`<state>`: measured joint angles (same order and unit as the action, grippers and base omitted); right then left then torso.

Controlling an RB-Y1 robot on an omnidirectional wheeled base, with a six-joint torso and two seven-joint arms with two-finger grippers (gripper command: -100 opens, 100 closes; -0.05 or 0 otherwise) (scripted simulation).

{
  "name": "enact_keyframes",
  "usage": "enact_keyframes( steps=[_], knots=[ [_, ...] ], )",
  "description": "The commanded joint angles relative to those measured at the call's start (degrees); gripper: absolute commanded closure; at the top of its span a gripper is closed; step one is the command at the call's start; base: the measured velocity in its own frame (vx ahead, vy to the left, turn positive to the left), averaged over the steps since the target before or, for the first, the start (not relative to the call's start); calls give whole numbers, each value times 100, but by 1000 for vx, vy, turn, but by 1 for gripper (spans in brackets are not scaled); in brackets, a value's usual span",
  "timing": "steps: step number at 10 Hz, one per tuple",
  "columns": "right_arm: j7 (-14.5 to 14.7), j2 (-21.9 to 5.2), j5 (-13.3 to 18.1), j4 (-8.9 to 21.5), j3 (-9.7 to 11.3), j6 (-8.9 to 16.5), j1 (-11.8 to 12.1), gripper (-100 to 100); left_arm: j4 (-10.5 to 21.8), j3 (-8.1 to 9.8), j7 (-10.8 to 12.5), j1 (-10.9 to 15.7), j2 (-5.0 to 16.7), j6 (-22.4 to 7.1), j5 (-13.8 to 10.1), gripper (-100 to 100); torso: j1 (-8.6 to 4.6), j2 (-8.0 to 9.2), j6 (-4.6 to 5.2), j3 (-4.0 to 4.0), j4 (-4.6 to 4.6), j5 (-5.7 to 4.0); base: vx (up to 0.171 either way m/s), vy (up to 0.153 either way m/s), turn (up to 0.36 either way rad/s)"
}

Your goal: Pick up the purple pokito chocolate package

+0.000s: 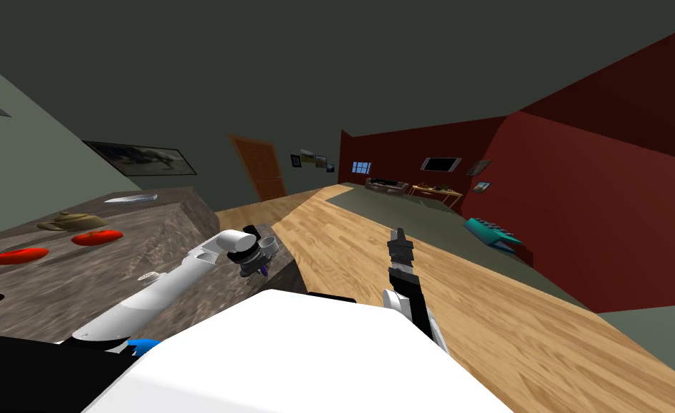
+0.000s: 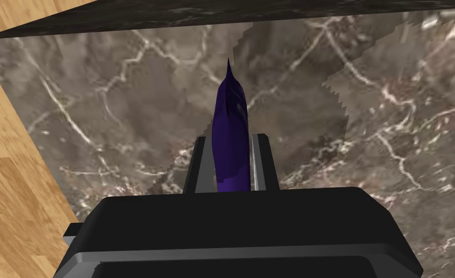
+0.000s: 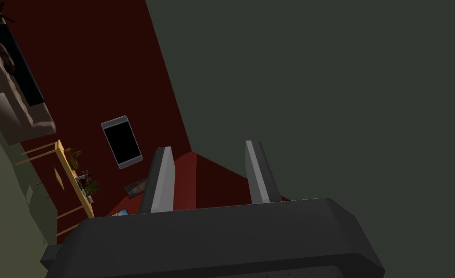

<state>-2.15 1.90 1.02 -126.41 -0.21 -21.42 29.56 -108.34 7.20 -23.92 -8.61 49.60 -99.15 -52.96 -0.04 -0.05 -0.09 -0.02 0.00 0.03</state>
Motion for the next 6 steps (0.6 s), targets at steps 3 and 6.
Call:
enact_keyframes(
  steps=[3,6],
  knots=[
    [0,0,0,0,0,0,0,0,-182,142,41,-3,98,-192,-159,100,0,0,0,0,0,0,10,-4,35],
    [0,0,0,0,0,0,0,0,-178,153,36,16,115,-215,-176,0,-5,-9,1,-5,-2,0,23,-11,36]
  ],
)
